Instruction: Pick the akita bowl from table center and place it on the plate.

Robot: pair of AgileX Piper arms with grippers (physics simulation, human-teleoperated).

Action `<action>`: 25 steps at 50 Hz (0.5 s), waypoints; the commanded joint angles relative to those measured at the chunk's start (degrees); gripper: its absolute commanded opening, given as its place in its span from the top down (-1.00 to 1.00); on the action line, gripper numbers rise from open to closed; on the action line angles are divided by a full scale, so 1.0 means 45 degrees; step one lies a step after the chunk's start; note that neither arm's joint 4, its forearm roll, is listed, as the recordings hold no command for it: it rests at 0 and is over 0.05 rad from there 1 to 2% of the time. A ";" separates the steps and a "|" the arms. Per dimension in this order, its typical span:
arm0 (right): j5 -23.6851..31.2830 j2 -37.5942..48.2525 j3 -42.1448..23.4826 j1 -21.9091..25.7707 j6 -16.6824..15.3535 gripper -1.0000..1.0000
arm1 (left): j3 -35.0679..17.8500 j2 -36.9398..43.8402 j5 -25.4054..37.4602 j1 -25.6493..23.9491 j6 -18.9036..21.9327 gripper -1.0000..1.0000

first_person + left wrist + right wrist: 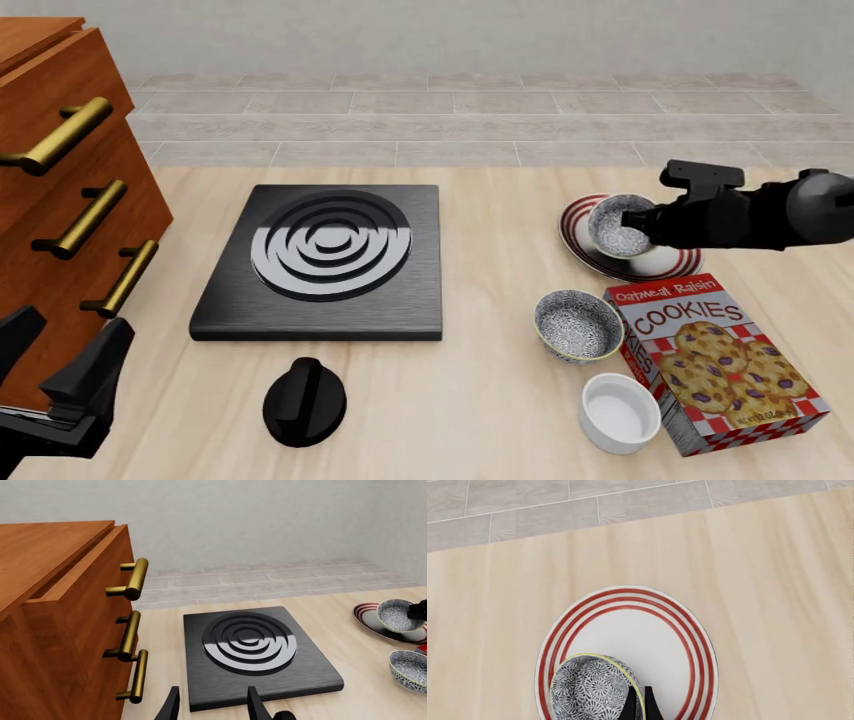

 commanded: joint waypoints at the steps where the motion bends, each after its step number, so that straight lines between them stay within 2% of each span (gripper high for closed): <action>1: -0.0096 -0.0013 -0.0010 -0.0094 -0.0089 1.00 | 0.0005 -0.0001 0.0000 -0.0032 0.0010 -1.00; 4: -0.0118 0.0037 -0.0020 -0.0098 -0.0102 1.00 | 0.0004 -0.0050 0.0040 -0.0040 0.0007 -1.00; 5: -0.0114 0.0018 -0.0008 -0.0102 -0.0109 -1.00 | 0.0005 -0.0052 0.0043 -0.0036 0.0004 -1.00; 25: -0.0322 -0.0106 0.0130 -0.0294 -0.0359 -1.00 | 0.0005 0.0008 -0.0007 -0.0047 -0.0008 -1.00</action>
